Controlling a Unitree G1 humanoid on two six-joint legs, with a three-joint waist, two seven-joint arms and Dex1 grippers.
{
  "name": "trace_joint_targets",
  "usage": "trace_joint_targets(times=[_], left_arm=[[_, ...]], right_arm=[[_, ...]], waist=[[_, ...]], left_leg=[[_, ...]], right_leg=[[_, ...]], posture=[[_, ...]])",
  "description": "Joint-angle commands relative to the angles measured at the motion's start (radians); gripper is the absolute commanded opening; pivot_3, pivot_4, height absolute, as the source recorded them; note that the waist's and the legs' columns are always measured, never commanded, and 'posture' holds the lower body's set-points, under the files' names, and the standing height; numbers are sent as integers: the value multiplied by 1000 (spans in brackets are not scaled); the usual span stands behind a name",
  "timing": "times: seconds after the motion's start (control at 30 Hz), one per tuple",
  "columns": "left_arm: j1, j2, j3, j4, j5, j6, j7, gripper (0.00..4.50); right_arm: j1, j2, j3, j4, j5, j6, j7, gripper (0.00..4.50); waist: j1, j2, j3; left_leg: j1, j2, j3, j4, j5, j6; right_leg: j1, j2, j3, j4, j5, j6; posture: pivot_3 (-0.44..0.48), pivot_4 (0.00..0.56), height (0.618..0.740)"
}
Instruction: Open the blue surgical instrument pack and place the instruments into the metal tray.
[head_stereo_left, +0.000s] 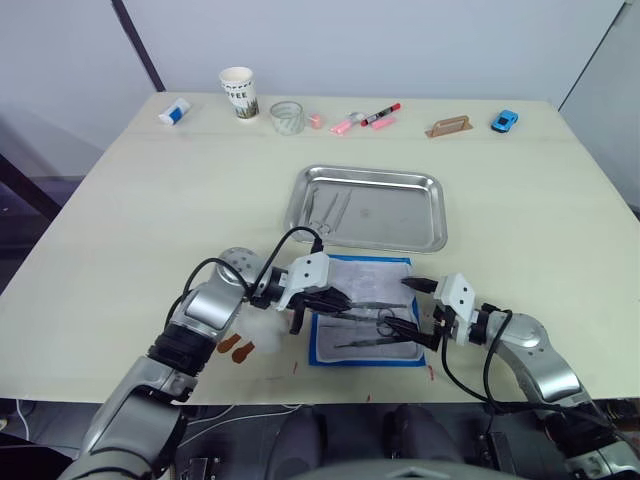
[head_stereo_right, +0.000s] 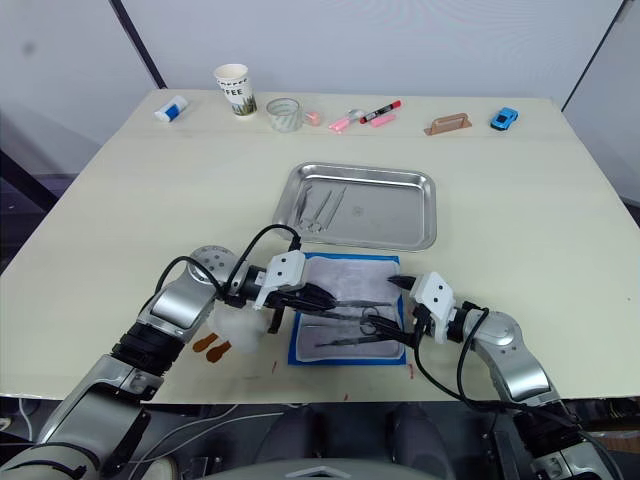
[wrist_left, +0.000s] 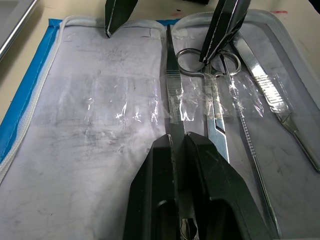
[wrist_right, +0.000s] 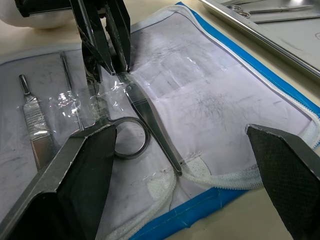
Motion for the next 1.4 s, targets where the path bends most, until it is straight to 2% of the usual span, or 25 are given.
trace_joint_targets(times=[0.03, 0.2, 0.8, 1.4], left_arm=[[2, 13, 1, 18, 0, 8, -31, 28], [-37, 19, 24, 25, -12, 36, -33, 28], [-112, 155, 90, -75, -79, 191, -121, 28], [-54, 294, 163, -61, -101, 122, -214, 28]], right_arm=[[34, -14, 42, 83, -76, 49, -12, 4500], [33, -14, 44, 84, -76, 48, -9, 4500], [33, -14, 46, 87, -77, 46, -6, 4500], [24, -10, 51, 95, -77, 45, -1, 4500]], waist=[[0, 0, 0], [0, 0, 0], [-1, 1, 1], [-1, 0, 1]], left_leg=[[0, 0, 0, 0, 0, 0], [0, 0, 0, 0, 0, 0], [0, 0, 0, 0, 0, 0], [0, 1, 0, 0, 0, 0]], right_leg=[[0, 0, 0, 0, 0, 0], [0, 0, 0, 0, 0, 0], [0, 1, 0, 0, 0, 0], [-1, 1, 0, 0, 0, 0]], posture=[[0, 150, 718], [0, 150, 718], [0, 150, 718], [0, 150, 718]])
